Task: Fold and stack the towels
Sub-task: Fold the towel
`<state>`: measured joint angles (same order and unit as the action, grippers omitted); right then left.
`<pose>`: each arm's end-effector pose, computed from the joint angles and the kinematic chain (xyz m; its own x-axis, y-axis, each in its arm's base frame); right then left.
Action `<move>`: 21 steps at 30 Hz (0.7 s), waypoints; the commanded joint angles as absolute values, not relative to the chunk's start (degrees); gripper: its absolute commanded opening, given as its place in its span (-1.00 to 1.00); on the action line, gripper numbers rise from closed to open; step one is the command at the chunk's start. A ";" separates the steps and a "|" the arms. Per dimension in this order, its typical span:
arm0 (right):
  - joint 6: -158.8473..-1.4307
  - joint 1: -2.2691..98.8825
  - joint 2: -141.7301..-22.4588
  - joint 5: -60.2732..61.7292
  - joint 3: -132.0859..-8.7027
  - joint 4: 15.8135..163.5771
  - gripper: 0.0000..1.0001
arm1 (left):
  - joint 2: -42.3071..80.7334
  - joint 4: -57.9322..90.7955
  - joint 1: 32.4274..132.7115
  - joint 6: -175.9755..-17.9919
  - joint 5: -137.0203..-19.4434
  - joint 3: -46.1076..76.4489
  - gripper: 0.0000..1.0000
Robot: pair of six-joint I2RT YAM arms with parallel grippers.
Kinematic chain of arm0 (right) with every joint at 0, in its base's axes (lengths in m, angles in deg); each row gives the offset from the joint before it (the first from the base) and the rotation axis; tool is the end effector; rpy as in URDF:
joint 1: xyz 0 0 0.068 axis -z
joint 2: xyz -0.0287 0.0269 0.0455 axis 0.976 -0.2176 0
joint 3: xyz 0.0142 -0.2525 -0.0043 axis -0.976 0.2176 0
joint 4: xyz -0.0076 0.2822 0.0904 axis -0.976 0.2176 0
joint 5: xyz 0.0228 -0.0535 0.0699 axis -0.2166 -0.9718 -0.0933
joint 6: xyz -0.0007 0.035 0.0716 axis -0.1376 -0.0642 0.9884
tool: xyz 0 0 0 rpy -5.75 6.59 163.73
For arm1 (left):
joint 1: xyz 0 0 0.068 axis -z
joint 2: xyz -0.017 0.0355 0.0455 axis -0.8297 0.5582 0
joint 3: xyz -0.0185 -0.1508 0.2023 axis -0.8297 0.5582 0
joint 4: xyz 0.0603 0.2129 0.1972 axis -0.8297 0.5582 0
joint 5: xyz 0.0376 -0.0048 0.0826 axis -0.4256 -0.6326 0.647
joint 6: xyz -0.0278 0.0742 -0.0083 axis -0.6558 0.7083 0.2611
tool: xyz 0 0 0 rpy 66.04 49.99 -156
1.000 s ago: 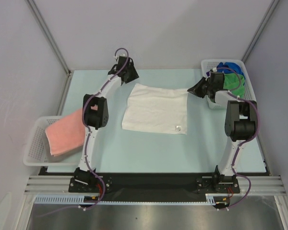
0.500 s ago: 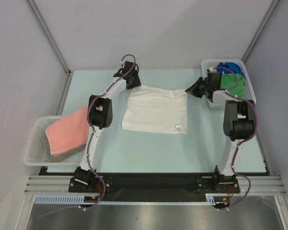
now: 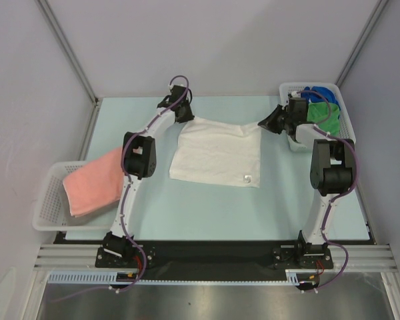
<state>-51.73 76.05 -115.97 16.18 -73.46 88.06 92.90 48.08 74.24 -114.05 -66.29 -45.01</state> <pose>0.4968 0.0389 0.1367 -0.6686 0.5146 -0.5369 0.0527 0.7529 0.6560 0.5854 -0.1874 0.1118 -0.7317 -0.2634 -0.6287 -0.0932 0.9523 -0.2906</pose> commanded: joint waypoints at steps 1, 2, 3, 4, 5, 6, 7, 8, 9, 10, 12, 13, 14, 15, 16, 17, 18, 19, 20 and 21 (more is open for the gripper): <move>-52.94 76.03 -117.21 15.67 -76.50 87.69 -1.00 | 93.22 43.06 74.00 -113.18 -69.53 -46.08 -0.45; -52.94 75.94 -117.38 15.67 -76.59 87.61 -1.00 | 92.87 41.93 73.74 -113.44 -71.36 -45.21 -0.52; -53.03 76.03 -117.47 15.41 -76.76 87.78 -1.00 | 91.56 39.13 73.56 -113.88 -72.42 -42.68 -0.66; -53.03 76.03 -117.47 15.41 -76.94 87.87 -1.00 | 90.77 37.45 73.39 -114.40 -72.95 -41.00 -0.72; -53.11 75.94 -117.56 15.41 -77.11 87.87 -1.00 | 89.72 35.52 72.69 -115.71 -73.92 -37.50 -0.86; -53.12 76.03 -117.64 15.41 -77.37 87.96 -1.00 | 87.88 31.23 72.33 -116.34 -75.49 -35.55 -0.89; -53.20 75.94 -117.73 15.32 -77.46 87.96 -1.00 | 86.73 29.10 71.89 -116.95 -76.46 -33.70 -0.92; -53.12 75.94 -117.82 15.24 -77.73 88.04 -1.00 | 85.85 24.99 71.19 -118.17 -77.17 -30.55 -0.99; -53.20 76.03 -117.91 15.24 -77.90 87.96 -1.00 | 84.88 22.60 70.84 -118.62 -78.66 -28.87 -0.99; -53.20 76.03 -117.73 15.15 -77.73 87.87 -1.00 | 82.78 20.32 70.57 -119.50 -79.63 -27.29 -0.99; -53.12 75.94 -117.38 14.62 -77.55 87.26 -1.00 | 80.58 13.11 69.87 -120.03 -80.78 -22.71 -0.99; -52.68 76.11 -117.03 14.71 -77.38 87.08 -1.00 | 78.39 10.65 69.61 -120.47 -81.65 -21.05 -0.99; -52.76 76.03 -116.86 14.53 -77.29 86.90 -1.00 | 77.06 7.84 69.52 -120.65 -82.27 -17.46 -0.99; -52.68 76.11 -116.51 14.45 -76.94 86.64 -1.00 | 75.83 3.29 69.43 -120.65 -82.54 -16.03 -0.99; -52.59 76.03 -115.98 14.18 -76.68 86.46 -1.00 | 74.77 1.15 69.43 -120.74 -82.80 -14.54 -0.99; -52.33 76.03 -115.10 14.18 -75.89 86.20 -1.00 | 72.15 -1.04 69.34 -120.65 -82.80 -11.22 -0.99; -52.41 76.11 -114.57 14.01 -75.45 85.94 -1.00 | 71.08 -4.81 69.17 -120.65 -82.72 -9.71 -1.00; -52.33 75.94 -113.96 13.92 -74.92 85.85 -1.00 | 69.94 -6.41 69.17 -120.91 -82.54 -8.21 -0.99; -52.06 76.03 -112.91 13.83 -73.79 85.50 -1.00 | 68.36 -8.69 68.90 -121.09 -82.89 -6.02 -0.99; -52.06 75.85 -112.29 13.83 -73.16 85.41 -1.00 | 67.74 -10.19 68.73 -121.61 -83.85 -4.96 -0.99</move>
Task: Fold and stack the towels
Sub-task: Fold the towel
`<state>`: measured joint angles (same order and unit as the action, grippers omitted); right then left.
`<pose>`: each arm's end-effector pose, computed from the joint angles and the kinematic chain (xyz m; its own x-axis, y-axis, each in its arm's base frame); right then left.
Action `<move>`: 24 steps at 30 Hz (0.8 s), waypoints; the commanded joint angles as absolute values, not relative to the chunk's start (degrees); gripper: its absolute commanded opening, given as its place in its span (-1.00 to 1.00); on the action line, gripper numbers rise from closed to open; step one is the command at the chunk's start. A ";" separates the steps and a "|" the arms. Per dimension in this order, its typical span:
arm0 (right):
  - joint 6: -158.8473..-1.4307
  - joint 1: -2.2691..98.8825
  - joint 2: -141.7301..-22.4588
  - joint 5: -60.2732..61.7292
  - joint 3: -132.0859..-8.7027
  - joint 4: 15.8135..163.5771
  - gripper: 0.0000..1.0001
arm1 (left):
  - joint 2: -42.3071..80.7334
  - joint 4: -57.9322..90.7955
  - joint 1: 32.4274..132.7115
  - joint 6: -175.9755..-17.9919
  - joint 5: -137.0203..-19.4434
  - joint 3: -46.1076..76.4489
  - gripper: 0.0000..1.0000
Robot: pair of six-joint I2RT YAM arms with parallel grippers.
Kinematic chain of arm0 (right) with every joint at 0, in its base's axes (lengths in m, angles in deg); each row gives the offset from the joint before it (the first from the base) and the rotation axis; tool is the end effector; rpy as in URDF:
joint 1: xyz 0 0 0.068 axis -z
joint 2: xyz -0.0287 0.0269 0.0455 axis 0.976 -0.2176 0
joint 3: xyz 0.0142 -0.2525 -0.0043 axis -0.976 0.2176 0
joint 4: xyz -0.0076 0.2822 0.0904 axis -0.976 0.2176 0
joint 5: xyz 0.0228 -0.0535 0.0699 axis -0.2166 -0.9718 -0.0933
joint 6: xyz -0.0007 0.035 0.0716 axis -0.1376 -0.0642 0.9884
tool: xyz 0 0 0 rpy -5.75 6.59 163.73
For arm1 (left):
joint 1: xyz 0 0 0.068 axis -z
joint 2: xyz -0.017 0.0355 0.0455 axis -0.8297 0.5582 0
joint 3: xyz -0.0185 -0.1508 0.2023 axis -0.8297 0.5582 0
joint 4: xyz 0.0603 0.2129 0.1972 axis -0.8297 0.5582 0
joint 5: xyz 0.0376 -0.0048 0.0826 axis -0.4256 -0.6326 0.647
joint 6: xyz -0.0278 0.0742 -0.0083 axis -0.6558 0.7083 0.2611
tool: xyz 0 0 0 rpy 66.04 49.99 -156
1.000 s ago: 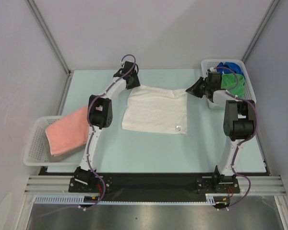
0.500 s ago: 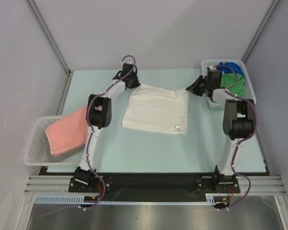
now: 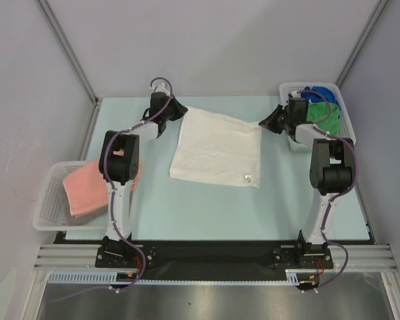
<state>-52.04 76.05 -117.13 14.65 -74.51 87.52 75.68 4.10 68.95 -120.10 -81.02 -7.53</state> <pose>0.5023 0.0374 0.1345 -0.6533 0.5167 -0.5534 0.0606 0.7643 0.6420 0.5569 -0.1408 0.1187 -0.5304 -0.4518 -0.7173 0.1087 0.8029 -0.5861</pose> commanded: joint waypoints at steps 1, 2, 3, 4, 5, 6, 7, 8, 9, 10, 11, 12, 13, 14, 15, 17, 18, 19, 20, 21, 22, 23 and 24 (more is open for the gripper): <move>-51.97 75.76 -111.85 13.83 -72.38 85.32 -1.00 | 67.04 -12.12 68.64 -122.05 -84.55 -3.55 -1.00; -51.89 75.85 -111.15 13.83 -70.89 84.80 -1.00 | 66.33 -14.49 68.64 -122.14 -84.91 -0.93 -0.99; -51.71 75.68 -110.10 13.92 -69.83 84.62 -1.00 | 64.76 -15.64 68.64 -122.14 -85.17 0.40 -1.00; -51.62 75.76 -109.48 14.00 -68.86 84.36 -1.00 | 64.14 -16.61 68.64 -122.40 -85.61 1.63 -0.99; -51.53 75.59 -108.77 13.83 -67.89 83.66 -1.00 | 63.52 -18.19 68.64 -122.41 -86.83 3.91 -0.98; -51.45 75.50 -107.55 13.74 -65.71 83.39 -1.00 | 62.38 -18.90 68.64 -122.23 -87.28 4.98 -0.99; -51.45 75.41 -107.10 13.74 -64.64 83.13 -1.00 | 61.59 -19.43 68.64 -122.23 -87.72 6.20 -0.98; -51.18 75.24 -106.40 13.92 -63.42 82.25 -1.00 | 61.23 -21.70 68.64 -122.14 -88.33 9.09 -0.98; -50.83 75.06 -105.18 13.92 -61.40 81.72 -1.00 | 60.01 -23.37 68.64 -121.79 -88.95 11.03 -0.97; -50.92 74.54 -104.64 13.92 -60.34 81.28 -1.00 | 59.48 -25.30 68.64 -121.88 -89.22 13.05 -0.95; -50.92 74.19 -104.11 13.74 -59.54 81.19 -1.00 | 58.95 -27.06 68.64 -122.05 -88.96 16.03 -0.95; -50.92 73.92 -103.50 13.48 -58.75 81.02 -1.00 | 58.51 -26.99 68.64 -121.97 -88.43 17.02 -0.95; -50.57 73.31 -102.45 13.56 -56.74 80.49 -1.00 | 58.16 -27.08 68.64 -121.62 -88.43 17.90 -0.95; -50.31 73.04 -101.83 13.91 -55.68 79.36 -1.00 | 57.98 -27.69 68.64 -121.61 -88.25 19.73 -0.96; -50.04 72.69 -101.30 13.92 -54.54 78.82 -1.00 | 57.72 -28.22 68.64 -121.70 -87.99 20.97 -0.97; -49.78 71.55 -99.46 13.57 -51.64 77.68 -1.00 | 56.66 -32.67 68.64 -122.66 -87.20 25.35 -0.96; -49.69 71.28 -98.84 13.39 -50.84 77.41 -1.00 | 56.22 -33.31 68.64 -122.93 -87.11 26.42 -0.95; -49.51 70.93 -98.40 13.48 -50.05 77.15 -1.00 | 55.78 -33.49 68.64 -122.93 -86.50 27.30 -0.95; -48.82 70.76 -97.35 13.56 -48.30 76.54 -1.00 | 55.00 -34.02 68.73 -123.02 -86.15 29.14 -0.95; -48.55 70.58 -96.73 13.74 -47.33 75.92 -1.00 | 54.38 -34.28 68.73 -123.02 -85.71 30.20 -0.93; -48.28 70.32 -96.12 13.74 -46.27 75.57 -1.00 | 53.85 -34.98 68.73 -123.11 -84.14 32.56 -0.91; -47.85 70.14 -94.98 13.74 -44.87 75.22 -1.00 | 52.54 -35.08 68.73 -123.20 -83.25 33.54 -0.89; -47.84 70.05 -94.45 13.74 -44.16 75.04 -1.00 | 52.09 -35.69 68.73 -123.20 -83.16 34.59 -0.87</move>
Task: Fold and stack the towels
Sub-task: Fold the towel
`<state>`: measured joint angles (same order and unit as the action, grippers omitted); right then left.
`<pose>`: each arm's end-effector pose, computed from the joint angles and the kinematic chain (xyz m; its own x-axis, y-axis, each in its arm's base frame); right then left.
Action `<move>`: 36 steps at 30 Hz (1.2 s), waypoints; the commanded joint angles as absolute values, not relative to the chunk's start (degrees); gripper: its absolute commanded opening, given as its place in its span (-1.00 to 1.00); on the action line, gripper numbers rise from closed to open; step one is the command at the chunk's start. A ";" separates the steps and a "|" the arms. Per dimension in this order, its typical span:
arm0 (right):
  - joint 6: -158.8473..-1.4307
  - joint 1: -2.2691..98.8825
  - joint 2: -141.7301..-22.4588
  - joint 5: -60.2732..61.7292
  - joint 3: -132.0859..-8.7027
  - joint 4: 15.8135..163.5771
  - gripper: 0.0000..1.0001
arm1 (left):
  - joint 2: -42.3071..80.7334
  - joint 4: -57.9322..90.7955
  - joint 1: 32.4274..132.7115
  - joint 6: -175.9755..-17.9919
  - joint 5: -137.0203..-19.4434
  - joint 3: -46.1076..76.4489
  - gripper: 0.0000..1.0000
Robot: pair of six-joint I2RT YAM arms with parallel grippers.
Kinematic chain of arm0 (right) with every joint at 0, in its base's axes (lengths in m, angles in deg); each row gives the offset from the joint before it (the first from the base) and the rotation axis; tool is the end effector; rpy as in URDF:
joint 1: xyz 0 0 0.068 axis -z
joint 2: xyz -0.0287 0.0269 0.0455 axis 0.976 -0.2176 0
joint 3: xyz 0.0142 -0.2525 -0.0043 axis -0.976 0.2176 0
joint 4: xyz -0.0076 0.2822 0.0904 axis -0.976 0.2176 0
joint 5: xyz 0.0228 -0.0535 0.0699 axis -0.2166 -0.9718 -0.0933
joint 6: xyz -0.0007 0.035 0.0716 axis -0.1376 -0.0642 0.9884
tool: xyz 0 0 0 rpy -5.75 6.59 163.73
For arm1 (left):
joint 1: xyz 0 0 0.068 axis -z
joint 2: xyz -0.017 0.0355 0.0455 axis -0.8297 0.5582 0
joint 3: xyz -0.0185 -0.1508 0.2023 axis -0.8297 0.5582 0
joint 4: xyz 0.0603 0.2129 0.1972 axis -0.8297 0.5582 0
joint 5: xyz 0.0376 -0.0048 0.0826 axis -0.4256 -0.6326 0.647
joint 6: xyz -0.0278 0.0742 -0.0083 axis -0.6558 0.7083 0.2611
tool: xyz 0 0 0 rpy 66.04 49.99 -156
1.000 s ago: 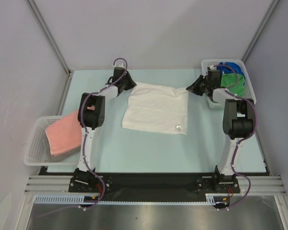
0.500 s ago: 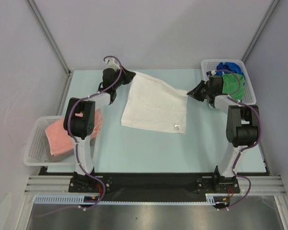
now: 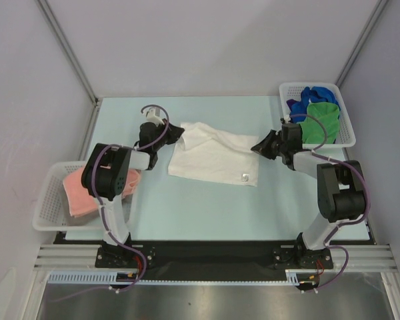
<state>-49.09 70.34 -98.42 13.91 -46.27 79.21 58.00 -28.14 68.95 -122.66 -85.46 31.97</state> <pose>0.3964 0.0739 0.1129 -0.7066 0.4902 -0.5103 0.0417 0.7488 0.6615 0.4385 -0.1190 0.0959 -0.4474 -0.4961 -0.7441 0.2493 0.7298 -0.6366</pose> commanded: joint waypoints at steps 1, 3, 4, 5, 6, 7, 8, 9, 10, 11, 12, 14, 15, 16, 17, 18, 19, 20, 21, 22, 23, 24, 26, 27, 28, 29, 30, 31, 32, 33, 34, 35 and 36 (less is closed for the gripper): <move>-47.93 69.79 -93.83 13.48 -43.55 75.04 -1.00 | 51.91 -36.65 68.73 -123.02 -83.33 35.39 -0.82; -48.19 69.61 -92.25 13.13 -41.61 75.39 -1.00 | 50.95 -36.05 68.73 -122.93 -84.03 36.10 -0.81; -48.28 69.79 -91.81 12.78 -41.08 75.30 -1.00 | 50.60 -36.48 68.73 -122.85 -84.90 36.36 -0.78; -48.28 69.70 -91.37 12.51 -40.47 75.48 -1.00 | 50.33 -37.62 68.73 -122.85 -86.39 36.80 -0.78; -48.46 69.79 -90.58 12.34 -39.68 75.48 -1.00 | 49.98 -37.63 68.73 -123.02 -87.19 36.89 -0.78; -48.46 69.87 -90.40 11.99 -39.32 75.48 -1.00 | 49.89 -37.54 68.73 -123.11 -88.24 36.72 -0.78; -48.46 69.96 -90.14 12.07 -39.23 75.74 -1.00 | 49.80 -36.93 68.73 -123.11 -90.08 36.19 -0.78; -48.28 69.96 -89.96 12.07 -38.80 75.57 -1.00 | 49.72 -36.14 68.73 -123.37 -90.53 36.10 -0.78; -48.37 70.14 -89.78 12.16 -38.79 75.56 -1.00 | 49.37 -36.05 68.90 -123.55 -91.06 36.36 -0.78; -48.37 70.05 -89.61 11.99 -38.79 75.65 -1.00 | 49.19 -37.00 68.99 -123.90 -91.50 37.32 -0.78; -48.37 70.05 -89.61 11.90 -38.71 75.83 -1.00 | 48.93 -37.10 68.99 -124.16 -92.20 37.68 -0.78; -48.63 70.14 -89.61 12.07 -38.79 76.88 -1.00 | 49.10 -36.13 69.08 -124.87 -93.26 38.29 -0.78; -48.72 70.14 -89.69 12.07 -38.71 77.14 -1.00 | 48.93 -36.22 69.08 -125.82 -93.35 38.82 -0.78; -48.98 70.23 -89.52 12.07 -38.53 77.41 -1.00 | 48.84 -36.31 69.08 -126.44 -93.18 39.61 -0.79; -49.25 70.40 -88.91 11.98 -37.83 77.67 -1.00 | 48.58 -37.18 69.08 -126.71 -93.00 41.01 -0.79; -49.25 70.49 -88.73 11.98 -37.65 77.76 -1.00 | 48.40 -37.27 69.08 -126.80 -93.00 41.46 -0.79; -49.42 70.75 -88.64 12.07 -37.48 77.94 -1.00 | 48.05 -36.49 69.08 -126.28 -91.78 41.63 -0.81; -49.69 70.75 -88.38 12.07 -37.39 78.46 -1.00 | 47.61 -34.05 69.08 -125.93 -91.16 41.72 -0.81; -49.86 70.93 -88.46 11.98 -37.39 78.64 -1.00 | 47.61 -32.89 69.08 -125.75 -90.80 41.55 -0.81; -49.86 70.84 -88.29 11.98 -37.30 78.73 -1.00 | 47.43 -30.79 69.08 -125.66 -90.45 41.37 -0.82; -50.04 70.93 -88.38 12.07 -37.13 78.73 -1.00 | 47.17 -29.90 69.25 -125.40 -89.84 41.37 -0.82; -50.13 70.93 -88.38 12.07 -37.04 78.73 -1.00 | 46.12 -28.59 69.34 -125.39 -88.96 41.46 -0.83; -50.21 70.93 -88.29 11.81 -36.77 78.64 -1.00 | 44.71 -25.07 70.13 -125.31 -86.07 42.42 -0.81; -50.48 70.93 -88.29 11.63 -36.34 78.55 -1.00 | 43.14 -22.97 70.48 -125.22 -84.49 42.60 -0.78; -50.39 71.02 -88.29 11.54 -36.16 78.38 -1.00 | 42.34 -19.99 71.27 -125.39 -82.91 42.95 -0.73; -50.57 70.93 -88.46 11.37 -36.16 78.38 -1.00 | 41.72 -19.70 71.62 -125.66 -80.63 44.43 -0.74; -50.74 70.93 -88.38 11.46 -36.07 78.38 -1.00 | 40.06 -19.00 71.89 -127.31 -79.04 45.23 -0.74; -50.74 70.93 -88.46 11.46 -35.98 78.29 -1.00 | 39.35 -16.21 72.41 -128.11 -77.89 45.76 -0.70; -50.74 70.93 -88.55 11.37 -35.98 78.20 -1.00 | 38.65 -15.14 72.77 -128.81 -76.75 46.64 -0.62; -50.74 70.93 -88.47 11.46 -35.98 78.11 -1.00 | 37.86 -13.47 73.12 -130.91 -73.78 46.91 -0.58; -50.66 70.93 -88.46 11.54 -35.98 78.03 -1.00 | 36.11 -9.72 73.90 -132.06 -72.18 47.26 -0.52; -50.65 70.93 -88.46 11.46 -35.98 78.03 -1.00 | 35.31 -8.46 74.26 -132.94 -70.43 47.35 -0.51; -50.74 70.93 -88.46 11.46 -35.98 78.03 -1.00 | 34.43 -7.23 74.70 -135.74 -70.15 47.61 -0.49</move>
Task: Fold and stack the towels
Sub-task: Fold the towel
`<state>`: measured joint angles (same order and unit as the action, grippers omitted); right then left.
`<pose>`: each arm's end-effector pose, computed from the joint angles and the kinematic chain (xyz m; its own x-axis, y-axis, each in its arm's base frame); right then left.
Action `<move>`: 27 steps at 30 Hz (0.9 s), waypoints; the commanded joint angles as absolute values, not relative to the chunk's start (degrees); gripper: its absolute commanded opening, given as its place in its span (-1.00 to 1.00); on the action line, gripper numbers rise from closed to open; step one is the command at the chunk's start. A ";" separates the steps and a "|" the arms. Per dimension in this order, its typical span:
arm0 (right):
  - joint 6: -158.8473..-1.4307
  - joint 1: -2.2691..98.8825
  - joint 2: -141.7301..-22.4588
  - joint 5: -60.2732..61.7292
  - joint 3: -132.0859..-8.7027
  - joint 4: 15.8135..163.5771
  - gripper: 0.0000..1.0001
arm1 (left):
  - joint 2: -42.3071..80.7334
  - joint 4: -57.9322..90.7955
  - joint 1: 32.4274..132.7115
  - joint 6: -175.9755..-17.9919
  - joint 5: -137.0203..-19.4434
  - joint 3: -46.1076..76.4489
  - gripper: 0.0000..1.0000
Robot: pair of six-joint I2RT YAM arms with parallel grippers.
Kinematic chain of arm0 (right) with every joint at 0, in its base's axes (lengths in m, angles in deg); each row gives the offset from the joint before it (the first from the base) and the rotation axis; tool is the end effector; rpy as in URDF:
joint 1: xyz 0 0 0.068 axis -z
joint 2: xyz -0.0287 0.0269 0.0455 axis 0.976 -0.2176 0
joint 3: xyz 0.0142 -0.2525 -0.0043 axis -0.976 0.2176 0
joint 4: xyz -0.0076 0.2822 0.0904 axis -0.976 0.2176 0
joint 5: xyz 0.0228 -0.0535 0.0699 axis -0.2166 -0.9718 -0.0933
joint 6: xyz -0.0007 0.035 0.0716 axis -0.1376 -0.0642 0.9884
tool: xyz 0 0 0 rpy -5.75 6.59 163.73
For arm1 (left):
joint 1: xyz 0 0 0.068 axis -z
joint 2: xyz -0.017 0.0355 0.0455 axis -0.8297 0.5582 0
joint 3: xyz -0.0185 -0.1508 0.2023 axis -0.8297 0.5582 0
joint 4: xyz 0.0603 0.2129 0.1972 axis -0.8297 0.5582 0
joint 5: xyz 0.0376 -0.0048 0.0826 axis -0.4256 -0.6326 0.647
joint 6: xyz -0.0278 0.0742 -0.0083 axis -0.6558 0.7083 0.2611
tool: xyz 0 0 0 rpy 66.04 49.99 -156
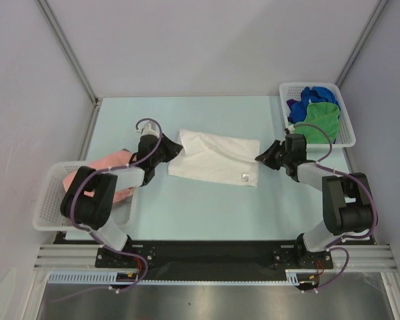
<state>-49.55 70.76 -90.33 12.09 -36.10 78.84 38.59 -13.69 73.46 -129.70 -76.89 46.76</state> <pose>0.3553 0.0641 0.1026 -0.7048 0.4958 -0.5074 0.0786 0.7654 0.6387 0.3656 -0.1231 0.1093 -0.5373 -0.5582 -0.6322 0.0392 0.7323 -0.6799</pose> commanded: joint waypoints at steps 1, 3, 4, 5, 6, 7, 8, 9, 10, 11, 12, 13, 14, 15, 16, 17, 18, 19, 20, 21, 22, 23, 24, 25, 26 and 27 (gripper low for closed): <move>-50.83 70.93 -88.20 11.28 -36.07 78.20 -1.00 | 32.60 -6.26 75.66 -136.90 -68.67 48.05 -0.44; -50.83 71.02 -88.03 11.37 -36.07 78.29 -1.00 | 30.65 -3.36 76.63 -141.36 -66.21 47.53 -0.33; -50.92 71.10 -87.85 11.19 -36.24 78.64 -1.00 | 29.77 -2.22 76.81 -142.70 -65.76 47.26 -0.29; -50.92 71.19 -87.68 11.19 -36.24 78.73 -1.00 | 28.11 -1.95 77.07 -144.10 -65.49 47.17 -0.28; -50.92 71.28 -87.59 11.02 -36.24 78.64 -1.00 | 27.40 -1.42 77.51 -146.46 -64.88 46.74 -0.26; -50.92 71.28 -87.67 11.10 -36.51 78.90 -1.00 | 26.78 -0.11 77.86 -147.01 -64.44 46.04 -0.17; -51.01 71.28 -87.76 11.19 -36.86 79.08 -1.00 | 26.60 1.56 78.21 -147.36 -63.91 43.25 -0.12; -51.09 71.37 -87.59 11.11 -36.77 79.08 -1.00 | 27.04 3.66 78.74 -147.80 -63.38 41.30 -0.07; -51.09 71.37 -87.50 10.84 -36.68 79.17 -1.00 | 27.65 5.51 78.92 -147.81 -63.47 39.72 -0.06; -51.18 71.72 -86.98 10.58 -36.34 79.43 -1.00 | 28.26 6.40 78.92 -147.98 -63.64 36.83 -0.05; -51.27 72.07 -86.71 10.32 -36.16 79.78 -1.00 | 29.84 7.62 79.10 -149.37 -63.73 35.50 -0.05; -51.44 72.42 -86.27 10.14 -35.90 80.57 -1.00 | 30.55 9.81 79.36 -149.74 -63.99 34.18 -0.04; -51.45 73.47 -85.31 10.40 -35.63 80.75 -1.00 | 30.99 10.36 79.62 -149.65 -64.08 32.43 -0.04; -51.53 74.00 -84.95 11.10 -34.85 80.84 -1.00 | 31.34 11.41 80.49 -150.09 -63.30 31.89 -0.04; -51.71 74.35 -84.34 11.02 -34.49 81.01 -1.00 | 31.35 12.55 81.03 -150.35 -62.51 31.79 -0.03; -51.97 74.62 -83.90 11.02 -34.31 81.36 -1.00 | 31.17 12.65 81.29 -150.70 -61.72 31.97 -0.02; -52.41 74.97 -83.11 10.76 -34.14 81.63 -1.00 | 31.00 13.34 82.08 -151.40 -61.27 32.06 0.04; -52.67 75.15 -82.76 10.49 -34.05 82.24 -1.00 | 31.08 14.65 82.26 -152.02 -60.66 31.71 0.10; -52.85 75.24 -82.58 10.58 -33.96 82.42 -1.00 | 31.08 14.67 82.44 -152.46 -60.57 31.97 0.10; -52.94 75.32 -82.40 10.84 -34.05 82.59 -1.00 | 31.00 13.97 82.70 -153.42 -61.09 32.49 0.11; -52.94 75.59 -82.14 10.84 -33.61 82.60 -1.00 | 30.82 14.05 83.05 -154.21 -61.01 33.11 0.11; -52.94 75.76 -81.96 11.10 -33.52 82.51 -1.00 | 30.82 13.79 83.23 -154.83 -61.09 33.55 0.11; -52.85 76.11 -81.87 11.37 -33.26 82.42 -1.00 | 30.82 14.22 83.92 -156.14 -60.75 33.72 0.11; -52.50 76.55 -81.61 11.46 -32.65 81.99 -1.00 | 31.17 16.06 84.19 -157.20 -60.66 33.03 0.11; -52.59 76.73 -81.61 11.72 -32.64 81.63 -1.00 | 31.34 16.16 84.54 -157.56 -61.00 33.20 0.12; -52.50 76.90 -81.78 12.07 -32.73 81.54 -1.00 | 31.17 16.77 85.42 -158.69 -60.22 33.46 0.12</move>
